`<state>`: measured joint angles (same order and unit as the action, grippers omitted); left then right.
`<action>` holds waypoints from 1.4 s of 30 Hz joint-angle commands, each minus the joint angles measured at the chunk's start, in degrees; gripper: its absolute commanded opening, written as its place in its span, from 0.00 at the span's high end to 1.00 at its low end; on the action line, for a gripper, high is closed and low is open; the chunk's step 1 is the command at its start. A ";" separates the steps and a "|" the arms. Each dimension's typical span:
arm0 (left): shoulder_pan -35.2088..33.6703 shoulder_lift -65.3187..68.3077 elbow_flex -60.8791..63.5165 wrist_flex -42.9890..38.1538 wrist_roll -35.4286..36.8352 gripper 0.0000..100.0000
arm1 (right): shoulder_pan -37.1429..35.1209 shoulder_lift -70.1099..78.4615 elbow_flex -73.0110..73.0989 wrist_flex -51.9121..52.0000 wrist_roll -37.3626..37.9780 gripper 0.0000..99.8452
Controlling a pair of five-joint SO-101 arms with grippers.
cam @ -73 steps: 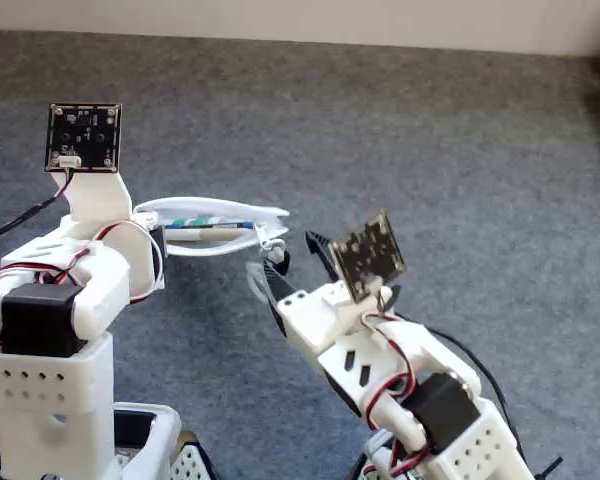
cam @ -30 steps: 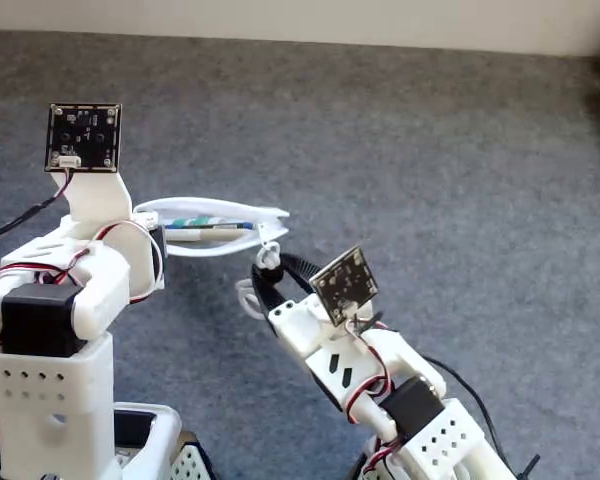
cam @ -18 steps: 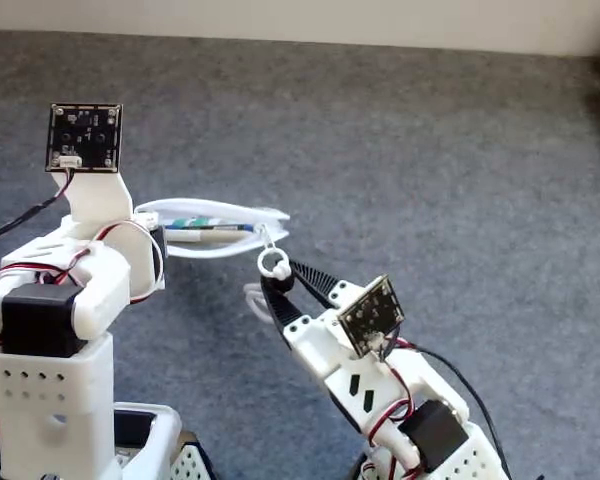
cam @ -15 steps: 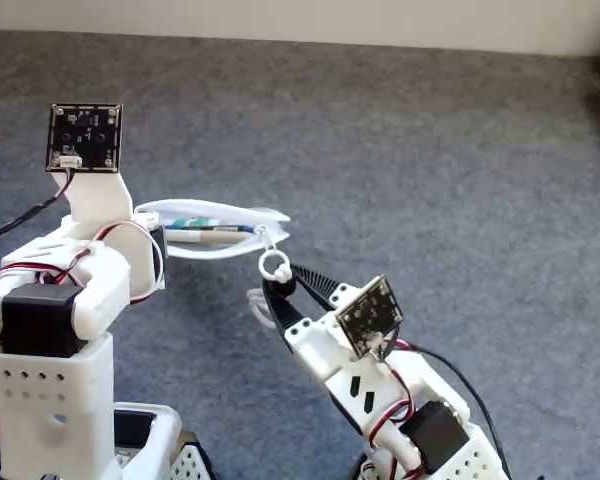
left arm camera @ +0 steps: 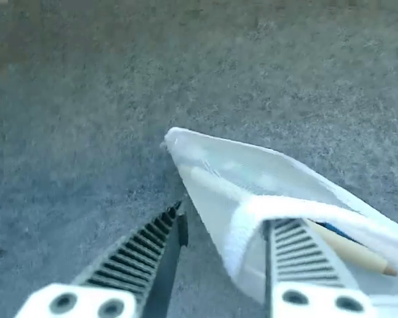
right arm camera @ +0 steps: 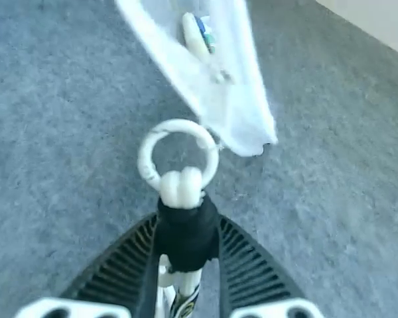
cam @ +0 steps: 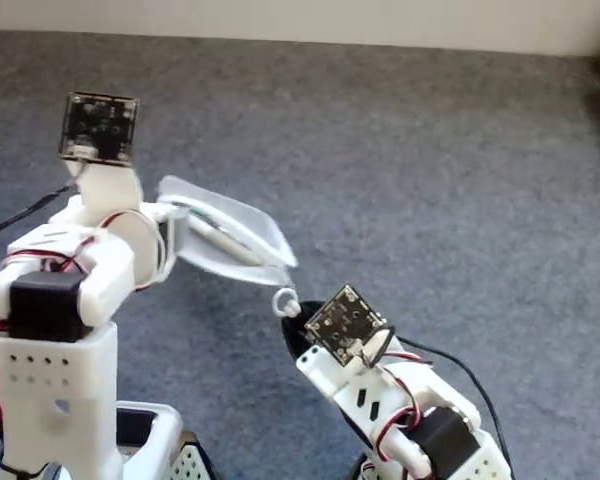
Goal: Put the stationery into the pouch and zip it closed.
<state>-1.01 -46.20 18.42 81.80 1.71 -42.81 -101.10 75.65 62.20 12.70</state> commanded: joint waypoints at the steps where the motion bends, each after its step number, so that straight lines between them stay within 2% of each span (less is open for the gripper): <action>1: 8.75 -0.66 -3.91 -3.25 -5.45 0.79 | 0.04 -0.57 -5.49 3.03 0.88 1.00; 8: 20.70 -0.48 -3.56 -6.95 -11.60 0.79 | 0.04 -0.57 -5.23 4.26 5.54 1.00; 12: 22.81 0.40 -3.12 -11.43 -12.57 0.76 | -1.27 -0.57 -5.58 7.16 5.54 1.00; 21: 27.74 13.41 -3.91 -17.32 -12.40 0.75 | -3.74 -0.66 -5.58 7.96 5.54 1.00; 29: 29.14 13.32 -13.93 -13.36 -12.04 0.73 | -3.74 -0.66 -5.58 7.96 5.54 1.00; 36: 32.31 12.88 -15.87 -12.31 -10.29 0.73 | -3.56 -0.66 -5.58 7.87 5.54 1.00; 39: 31.87 12.79 -17.54 -12.04 -10.29 0.73 | -3.47 -0.66 -5.58 7.69 5.54 1.00; 42: 30.02 12.26 -20.26 -8.09 -10.64 0.73 | -2.15 -0.66 -5.67 7.60 5.45 1.00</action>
<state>30.02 -32.84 3.82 69.41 -9.36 -45.98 -101.54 74.07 70.11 17.71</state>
